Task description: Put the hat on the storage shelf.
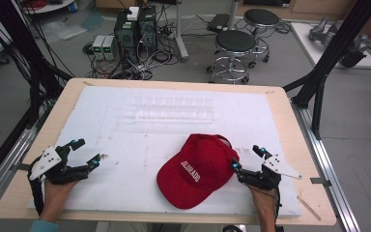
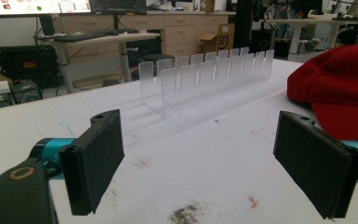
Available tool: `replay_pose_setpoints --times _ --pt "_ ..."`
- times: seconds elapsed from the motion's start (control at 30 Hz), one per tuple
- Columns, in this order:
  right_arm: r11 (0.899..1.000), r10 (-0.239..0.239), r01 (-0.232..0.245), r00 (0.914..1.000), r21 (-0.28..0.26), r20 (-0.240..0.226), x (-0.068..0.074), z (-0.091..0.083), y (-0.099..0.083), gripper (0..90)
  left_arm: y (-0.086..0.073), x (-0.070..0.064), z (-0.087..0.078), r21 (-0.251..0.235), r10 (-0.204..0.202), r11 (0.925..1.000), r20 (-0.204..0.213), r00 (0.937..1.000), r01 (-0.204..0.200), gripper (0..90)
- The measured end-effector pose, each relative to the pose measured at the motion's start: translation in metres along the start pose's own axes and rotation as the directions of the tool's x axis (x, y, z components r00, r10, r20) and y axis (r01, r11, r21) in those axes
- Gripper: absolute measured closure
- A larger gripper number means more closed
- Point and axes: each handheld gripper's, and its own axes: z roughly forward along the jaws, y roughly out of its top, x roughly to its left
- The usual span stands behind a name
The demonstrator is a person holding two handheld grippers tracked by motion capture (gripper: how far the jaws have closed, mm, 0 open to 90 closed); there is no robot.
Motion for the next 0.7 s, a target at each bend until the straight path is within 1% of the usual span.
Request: replay_pose_setpoints --times 0.03,0.07,0.1,0.13,0.2,0.23,0.27,0.3,0.33,0.37,0.4,0.5,0.53,0.57,0.63,0.67,0.7 --pt "1.000 0.000 0.000 1.0000 0.000 0.000 0.000 0.000 0.000 7.5 0.000 0.000 0.000 0.001 -0.001 1.0000 -0.002 1.0000 0.001 16.3" --pt "1.000 0.000 0.000 0.9999 -0.004 -0.012 -0.001 0.000 0.002 7.5 0.000 0.000 0.000 0.002 0.000 1.0000 -0.001 1.0000 0.000 16.3" --pt "1.000 -0.004 0.004 0.9994 0.006 -0.034 -0.003 -0.001 0.008 7.6 0.000 0.000 0.001 0.009 -0.001 1.0000 -0.004 1.0000 0.001 16.3" --pt "1.000 -0.004 0.004 0.9994 0.006 -0.034 -0.003 -0.001 0.008 7.6 0.000 0.000 0.001 0.009 -0.001 1.0000 -0.004 1.0000 0.001 16.3" --pt "0.999 -0.028 0.030 0.9978 0.032 -0.061 -0.006 0.001 0.018 7.6 0.000 0.000 0.001 0.013 0.002 0.9999 -0.004 1.0000 -0.002 16.3" --pt "0.999 -0.036 0.039 0.9967 0.036 -0.073 -0.007 0.002 0.022 7.6 0.000 -0.001 0.002 0.012 0.003 0.9999 -0.004 1.0000 -0.003 16.3" --pt "0.999 -0.036 0.039 0.9967 0.036 -0.073 -0.007 0.002 0.022 7.6 0.000 -0.001 0.002 0.013 0.004 0.9999 -0.004 1.0000 -0.004 16.3" --pt "0.996 -0.051 0.057 0.9943 0.064 -0.094 -0.008 0.004 0.029 7.5 0.000 -0.001 0.002 0.013 0.004 0.9999 -0.004 1.0000 -0.004 16.3" --pt "0.995 -0.057 0.065 0.9928 0.078 -0.105 -0.008 0.005 0.032 7.6 0.000 -0.001 0.002 0.013 0.003 0.9999 -0.004 1.0000 -0.003 16.3" --pt "0.995 -0.057 0.065 0.9928 0.078 -0.105 -0.008 0.005 0.032 7.6 0.000 -0.001 0.002 0.013 0.003 0.9999 -0.004 1.0000 -0.003 16.3" --pt "0.992 -0.076 0.088 0.9902 0.096 -0.117 -0.008 0.008 0.037 7.6 0.000 0.000 0.001 0.014 0.001 0.9999 -0.006 1.0000 -0.001 16.3" --pt "0.987 -0.089 0.106 0.9865 0.118 -0.138 -0.009 0.012 0.041 7.6 0.000 -0.001 0.002 0.013 0.003 0.9999 -0.005 1.0000 -0.003 16.3" --pt "0.987 -0.089 0.106 0.9865 0.118 -0.138 -0.009 0.012 0.041 7.6 0.000 -0.001 0.002 0.012 0.003 0.9999 -0.005 1.0000 -0.003 16.3" --pt "0.982 -0.101 0.122 0.9839 0.141 -0.148 -0.009 0.014 0.043 7.6 0.000 -0.001 0.002 0.012 0.003 0.9999 -0.005 1.0000 -0.003 16.3" --pt "0.981 -0.107 0.129 0.9822 0.144 -0.154 -0.010 0.015 0.044 7.6 0.000 -0.001 0.001 0.012 0.003 0.9999 -0.005 1.0000 -0.003 16.3" --pt "0.973 -0.112 0.144 0.9781 0.179 -0.175 -0.011 0.017 0.046 7.6 0.000 -0.001 0.001 0.013 0.002 0.9999 -0.007 1.0000 -0.002 16.3" --pt "0.968 -0.119 0.156 0.9748 0.196 -0.189 -0.012 0.019 0.047 7.6 0.000 -0.001 0.001 0.013 0.002 0.9999 -0.005 1.0000 -0.002 16.3"
